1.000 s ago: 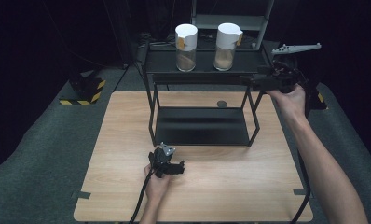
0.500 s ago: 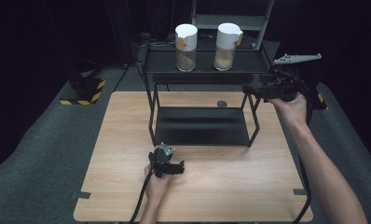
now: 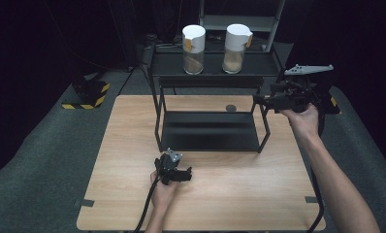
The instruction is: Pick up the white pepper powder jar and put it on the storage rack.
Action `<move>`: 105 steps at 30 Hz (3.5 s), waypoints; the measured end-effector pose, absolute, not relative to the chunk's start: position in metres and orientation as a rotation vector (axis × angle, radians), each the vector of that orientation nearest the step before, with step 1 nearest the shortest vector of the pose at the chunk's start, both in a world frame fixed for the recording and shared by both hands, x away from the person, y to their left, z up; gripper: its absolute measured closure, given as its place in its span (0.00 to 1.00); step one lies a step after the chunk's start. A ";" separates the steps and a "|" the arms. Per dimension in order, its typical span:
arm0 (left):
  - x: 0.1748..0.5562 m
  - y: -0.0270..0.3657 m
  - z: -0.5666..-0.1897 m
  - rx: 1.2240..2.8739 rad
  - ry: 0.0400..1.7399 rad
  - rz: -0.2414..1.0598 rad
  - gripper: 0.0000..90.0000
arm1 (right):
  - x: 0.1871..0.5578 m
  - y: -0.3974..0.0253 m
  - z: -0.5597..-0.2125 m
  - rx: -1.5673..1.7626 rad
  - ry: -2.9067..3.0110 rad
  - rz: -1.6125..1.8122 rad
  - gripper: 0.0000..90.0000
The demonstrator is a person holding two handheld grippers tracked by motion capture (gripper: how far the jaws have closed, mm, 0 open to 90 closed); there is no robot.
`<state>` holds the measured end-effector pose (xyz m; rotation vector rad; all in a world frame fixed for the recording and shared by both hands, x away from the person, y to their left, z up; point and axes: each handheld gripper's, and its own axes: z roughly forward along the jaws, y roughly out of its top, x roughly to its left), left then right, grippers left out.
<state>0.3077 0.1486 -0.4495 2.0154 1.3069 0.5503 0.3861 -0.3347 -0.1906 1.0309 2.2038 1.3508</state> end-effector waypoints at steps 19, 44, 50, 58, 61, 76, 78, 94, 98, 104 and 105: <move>0.308 0.149 -0.450 2.015 1.307 0.550 0.06 | 0.386 -0.338 -0.220 1.073 2.225 1.348 0.15; 0.308 0.148 -0.450 2.015 1.306 0.553 0.06 | 0.384 -0.334 -0.272 1.116 2.247 1.326 0.15; 0.308 0.148 -0.450 2.015 1.307 0.553 0.06 | 0.383 -0.332 -0.280 1.118 2.248 1.319 0.15; 0.308 0.148 -0.450 2.015 1.307 0.553 0.06 | 0.383 -0.328 -0.294 1.133 2.248 1.317 0.15; 0.307 0.148 -0.450 2.015 1.307 0.553 0.06 | 0.382 -0.327 -0.299 1.140 2.243 1.322 0.15; 0.307 0.148 -0.450 2.015 1.307 0.553 0.06 | 0.379 -0.320 -0.325 1.171 2.248 1.280 0.15; 0.307 0.148 -0.450 2.015 1.307 0.553 0.06 | 0.379 -0.319 -0.328 1.175 2.249 1.272 0.15; 0.307 0.148 -0.450 2.015 1.307 0.554 0.06 | 0.375 -0.308 -0.356 1.188 2.262 1.217 0.15; 0.307 0.148 -0.450 2.015 1.307 0.553 0.06 | 0.374 -0.306 -0.364 1.195 2.262 1.206 0.15; 0.307 0.148 -0.450 2.015 1.307 0.553 0.06 | 0.372 -0.304 -0.374 1.211 2.261 1.194 0.15; 0.307 0.148 -0.450 2.015 1.307 0.553 0.06 | 0.372 -0.303 -0.376 1.215 2.262 1.190 0.15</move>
